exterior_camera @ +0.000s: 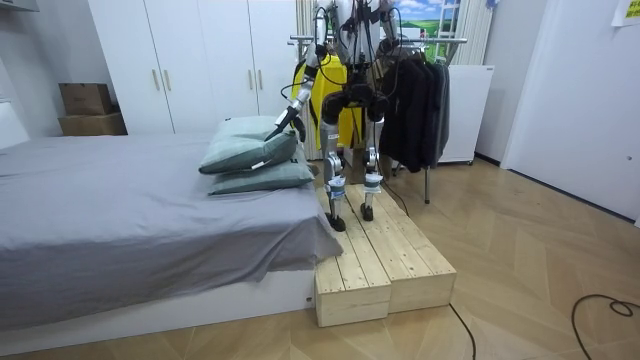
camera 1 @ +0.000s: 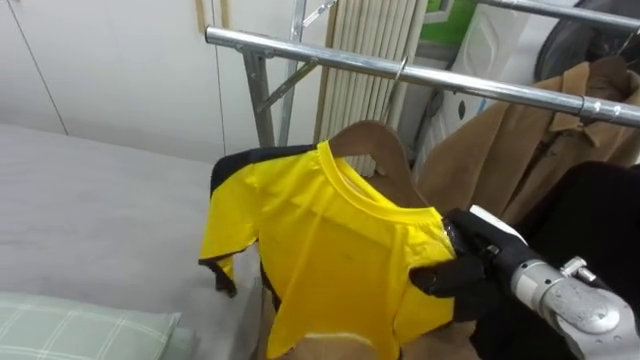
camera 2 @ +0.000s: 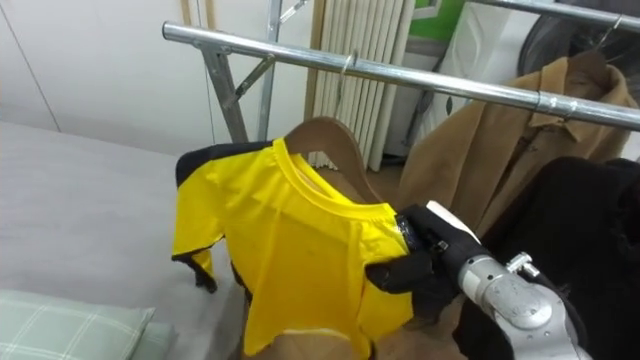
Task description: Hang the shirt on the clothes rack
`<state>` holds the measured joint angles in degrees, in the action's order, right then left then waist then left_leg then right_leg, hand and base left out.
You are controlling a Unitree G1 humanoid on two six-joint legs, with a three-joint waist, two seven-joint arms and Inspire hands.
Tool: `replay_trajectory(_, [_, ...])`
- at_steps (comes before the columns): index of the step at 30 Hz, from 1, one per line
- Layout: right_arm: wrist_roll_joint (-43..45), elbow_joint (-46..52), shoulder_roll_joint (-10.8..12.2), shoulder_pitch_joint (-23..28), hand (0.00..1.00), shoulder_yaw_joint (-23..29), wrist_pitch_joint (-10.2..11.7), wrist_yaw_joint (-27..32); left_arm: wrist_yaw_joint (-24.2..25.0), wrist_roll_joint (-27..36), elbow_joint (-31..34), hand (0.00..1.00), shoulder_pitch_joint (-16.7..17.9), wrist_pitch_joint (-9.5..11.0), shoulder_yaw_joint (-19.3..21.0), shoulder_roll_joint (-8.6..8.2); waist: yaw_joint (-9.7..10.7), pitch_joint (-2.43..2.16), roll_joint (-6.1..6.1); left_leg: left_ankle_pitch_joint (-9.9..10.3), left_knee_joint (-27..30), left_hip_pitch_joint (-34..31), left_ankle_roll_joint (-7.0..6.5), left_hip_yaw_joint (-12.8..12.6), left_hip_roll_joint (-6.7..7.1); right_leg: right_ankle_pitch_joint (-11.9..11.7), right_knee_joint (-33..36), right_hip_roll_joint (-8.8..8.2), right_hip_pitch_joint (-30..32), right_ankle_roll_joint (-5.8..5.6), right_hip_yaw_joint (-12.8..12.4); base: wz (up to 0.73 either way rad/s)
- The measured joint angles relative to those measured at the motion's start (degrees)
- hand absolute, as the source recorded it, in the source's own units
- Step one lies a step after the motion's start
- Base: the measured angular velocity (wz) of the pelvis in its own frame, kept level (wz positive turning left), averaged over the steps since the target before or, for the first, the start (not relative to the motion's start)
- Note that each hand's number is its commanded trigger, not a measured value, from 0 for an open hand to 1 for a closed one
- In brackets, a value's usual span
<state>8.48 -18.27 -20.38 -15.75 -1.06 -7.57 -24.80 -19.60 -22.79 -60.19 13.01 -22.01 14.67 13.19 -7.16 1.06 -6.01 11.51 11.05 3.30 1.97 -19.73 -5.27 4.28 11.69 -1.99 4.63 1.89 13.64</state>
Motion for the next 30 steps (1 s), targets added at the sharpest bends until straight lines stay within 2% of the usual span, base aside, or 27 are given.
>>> replay_trajectory(9, [0.1, -6.2, -1.3, -1.8, 1.0, -0.1, 0.0, 1.7, 0.5, 0.0, 1.4, 0.0, 0.5, 1.1, -1.2, 0.48, -1.2, -0.01, -0.01, -0.2, -0.3, 0.3, 0.11, 0.9, 0.09, 0.4, 0.1, -0.02, -0.5, 0.12, 0.7, 0.05])
replay_trajectory(16, [-0.8, -9.6, -3.9, -3.4, 1.0, -0.1, 0.1, 2.6, 0.3, -0.5, 2.2, 0.0, 0.7, 2.7, -0.7, 0.57, -2.7, -0.14, -0.25, -0.2, -0.4, -0.1, 0.08, 1.2, 0.05, 0.6, 0.1, -0.06, -0.5, 0.1, 1.0, 0.0])
replay_trajectory(25, [-3.5, -10.9, -4.2, -6.3, 1.0, 0.2, 0.6, 4.2, 0.2, -0.7, 2.2, 0.0, 1.0, 4.7, -0.3, 0.65, -2.7, -0.14, -0.27, -0.3, 0.3, 0.2, 0.0, 2.8, 0.14, 1.1, -0.1, -0.42, -1.4, 0.09, 2.1, 0.06])
replay_trajectory(30, [-5.2, -10.9, -4.2, -6.6, 1.0, 0.2, 0.6, 4.0, 1.0, -2.6, 2.2, 0.0, 1.1, 4.9, 0.1, 0.65, -2.8, -0.14, -0.27, -0.3, 0.2, 0.4, 0.06, 2.9, 0.15, 1.2, 0.1, -0.42, -1.5, 0.13, 2.2, 0.02])
